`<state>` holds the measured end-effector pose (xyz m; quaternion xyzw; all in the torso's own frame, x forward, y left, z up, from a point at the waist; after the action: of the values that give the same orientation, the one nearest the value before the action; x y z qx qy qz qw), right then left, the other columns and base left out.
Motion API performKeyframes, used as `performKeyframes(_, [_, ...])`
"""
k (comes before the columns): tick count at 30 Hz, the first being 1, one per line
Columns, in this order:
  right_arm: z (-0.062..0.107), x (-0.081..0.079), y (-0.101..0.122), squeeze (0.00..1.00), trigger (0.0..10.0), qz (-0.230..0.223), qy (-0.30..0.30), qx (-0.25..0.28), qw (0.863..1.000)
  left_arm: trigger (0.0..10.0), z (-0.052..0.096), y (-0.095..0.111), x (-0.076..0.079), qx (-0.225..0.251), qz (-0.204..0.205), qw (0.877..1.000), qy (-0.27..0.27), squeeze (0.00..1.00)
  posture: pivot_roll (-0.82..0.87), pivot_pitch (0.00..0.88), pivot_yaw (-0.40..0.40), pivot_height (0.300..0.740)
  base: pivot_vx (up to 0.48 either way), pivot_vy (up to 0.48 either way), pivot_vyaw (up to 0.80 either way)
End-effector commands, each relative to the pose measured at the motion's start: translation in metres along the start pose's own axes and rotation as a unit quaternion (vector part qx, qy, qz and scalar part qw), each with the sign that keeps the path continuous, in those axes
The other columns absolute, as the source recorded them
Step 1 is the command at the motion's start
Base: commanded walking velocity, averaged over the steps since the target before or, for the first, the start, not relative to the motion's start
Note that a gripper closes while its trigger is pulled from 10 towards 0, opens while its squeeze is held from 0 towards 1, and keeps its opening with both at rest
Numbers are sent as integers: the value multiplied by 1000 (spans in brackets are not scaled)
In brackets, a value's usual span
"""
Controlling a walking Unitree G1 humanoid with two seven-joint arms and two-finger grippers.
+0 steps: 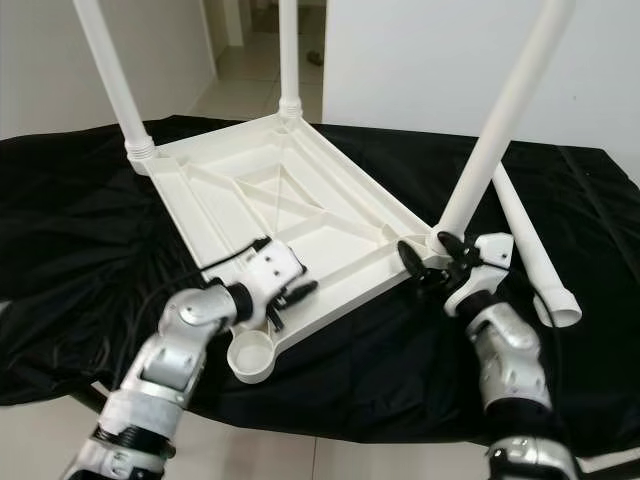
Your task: Building children table
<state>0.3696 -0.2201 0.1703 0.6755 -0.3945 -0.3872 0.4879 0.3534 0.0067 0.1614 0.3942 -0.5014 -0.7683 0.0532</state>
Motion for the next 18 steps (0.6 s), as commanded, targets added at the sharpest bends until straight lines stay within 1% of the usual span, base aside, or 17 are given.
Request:
performKeyframes(1, [-1,-8,1,0,10000,-5,6,11,1000,10000,6,-9,-38,-34,-8,986,162,0,-12,103,30,740,0,0,0])
performKeyframes(2, [-1,-13,1,0,10000,-9,8,17,1000,10000,7,-10,-44,-38,-9,985,169,0,-12,103,30,740,0,0,0])
performKeyframes(3, [-1,-13,1,0,10000,-9,8,17,1000,10000,7,-10,-44,-38,-9,985,169,0,-12,103,30,740,0,0,0])
performKeyframes(4, [-1,-19,1,0,10000,-14,11,22,1000,10000,8,-10,-47,-41,-9,984,173,0,-18,102,32,740,0,0,0])
performKeyframes(5, [-1,-24,0,0,10000,-16,15,26,999,10000,9,-13,-50,-51,-19,984,171,0,-19,103,34,740,0,0,0])
performKeyframes(6, [-1,-24,0,0,10000,-16,15,26,999,10000,9,-13,-50,-51,-19,984,171,0,-19,103,34,740,0,0,0])
performKeyframes(8, [0,-30,2,0,10000,-19,16,33,999,10000,14,-23,-57,-77,-42,981,172,0,-23,103,36,740,0,0,0])
performKeyframes(11, [2,-31,4,0,10000,-21,12,36,999,10000,18,-29,-62,-93,-58,979,170,0,-24,104,38,740,0,0,0])
performKeyframes(12, [5,-31,5,0,10000,-19,9,35,999,10000,24,-36,-69,-105,-59,979,166,0,-25,105,40,740,0,0,0])
performKeyframes(14, [6,-31,6,0,10000,-18,9,34,999,10000,25,-37,-70,-108,-58,979,165,0,-25,105,40,740,0,0,0])
performKeyframes(17, [9,-29,8,0,10000,-16,4,33,999,10000,31,-42,-69,-110,-85,982,131,0,-23,107,40,740,0,0,0])
performKeyframes(18, [9,-29,8,0,10000,-16,4,33,999,10000,31,-42,-69,-110,-85,982,131,0,-23,107,40,740,0,0,0])
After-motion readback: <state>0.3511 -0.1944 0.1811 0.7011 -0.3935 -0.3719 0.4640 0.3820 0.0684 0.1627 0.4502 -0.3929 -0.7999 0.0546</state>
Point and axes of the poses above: a point about 5 cm out from each wrist's last joint towards the gripper, its own z axis pointing back from the gripper into the wrist, its own y axis along the axis of the wrist's last joint, x = y × z, the point moved 6 cm from there along -z, pointing out of the wrist towards the gripper, and after that the axes turned 9 degrees about -z, right-handed, at the moved point
